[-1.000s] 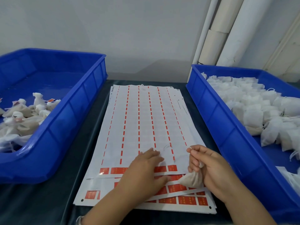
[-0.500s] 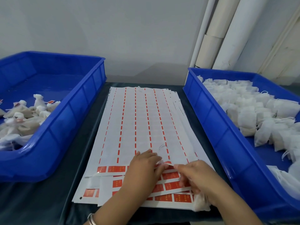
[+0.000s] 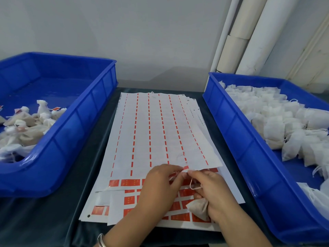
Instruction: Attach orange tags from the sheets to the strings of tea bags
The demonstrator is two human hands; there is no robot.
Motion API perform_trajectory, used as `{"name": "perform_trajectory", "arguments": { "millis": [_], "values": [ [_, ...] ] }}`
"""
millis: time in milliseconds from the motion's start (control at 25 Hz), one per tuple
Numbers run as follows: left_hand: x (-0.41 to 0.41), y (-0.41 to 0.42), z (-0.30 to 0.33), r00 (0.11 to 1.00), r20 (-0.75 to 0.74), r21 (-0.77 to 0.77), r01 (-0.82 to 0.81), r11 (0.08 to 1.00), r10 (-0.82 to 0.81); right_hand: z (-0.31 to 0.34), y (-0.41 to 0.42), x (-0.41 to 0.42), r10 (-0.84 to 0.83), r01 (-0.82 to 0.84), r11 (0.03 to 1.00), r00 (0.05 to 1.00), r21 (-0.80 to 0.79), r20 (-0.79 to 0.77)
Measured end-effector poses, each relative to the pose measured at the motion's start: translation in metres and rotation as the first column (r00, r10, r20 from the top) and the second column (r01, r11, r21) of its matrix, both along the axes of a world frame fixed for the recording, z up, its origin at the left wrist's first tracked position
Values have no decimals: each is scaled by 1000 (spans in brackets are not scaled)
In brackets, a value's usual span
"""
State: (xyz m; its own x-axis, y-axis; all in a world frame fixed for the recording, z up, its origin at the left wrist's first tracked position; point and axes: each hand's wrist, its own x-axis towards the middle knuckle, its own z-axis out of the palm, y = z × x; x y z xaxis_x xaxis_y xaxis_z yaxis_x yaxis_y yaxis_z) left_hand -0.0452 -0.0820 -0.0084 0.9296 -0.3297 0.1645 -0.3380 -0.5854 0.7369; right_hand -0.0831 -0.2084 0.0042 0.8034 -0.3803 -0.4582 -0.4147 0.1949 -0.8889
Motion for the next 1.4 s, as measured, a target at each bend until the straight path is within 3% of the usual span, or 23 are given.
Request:
{"name": "perform_trajectory", "arguments": {
  "millis": [160, 360, 560, 760, 960, 1120, 1240, 1400],
  "values": [
    [5, 0, 4, 996, -76, -57, -54, 997, 49, 2, 4, -4, 59, -55, 997, 996, -62, 73],
    [6, 5, 6, 1000, -9, 19, -15, 1000, 15, -3, 9, -4, 132, -90, 948, 984, -304, 120],
    [8, 11, 10, 1000, 5, -9, 1, 1000, -1, -2, 13, -3, 173, -86, 874, 975, -478, 142],
    [8, 14, 16, 1000, 11, 41, 18, 999, -19, -1, 14, -4, 181, -84, 849, 974, -523, 137],
    [9, 14, 18, 965, -224, -74, -158, 985, 138, -2, 12, -6, 135, -54, 871, 982, -488, 132],
    [14, 21, 19, 865, -436, -211, -367, 906, 249, -1, 1, -10, 110, -55, 906, 988, -419, 108],
    [19, 26, 22, 738, -629, -335, -541, 772, 244, 3, -9, -15, 129, -89, 901, 989, -424, 67],
    [19, 28, 27, 708, -677, -354, -554, 754, 202, 21, -17, -30, 210, -166, 863, 977, -478, 40]
  ]
}}
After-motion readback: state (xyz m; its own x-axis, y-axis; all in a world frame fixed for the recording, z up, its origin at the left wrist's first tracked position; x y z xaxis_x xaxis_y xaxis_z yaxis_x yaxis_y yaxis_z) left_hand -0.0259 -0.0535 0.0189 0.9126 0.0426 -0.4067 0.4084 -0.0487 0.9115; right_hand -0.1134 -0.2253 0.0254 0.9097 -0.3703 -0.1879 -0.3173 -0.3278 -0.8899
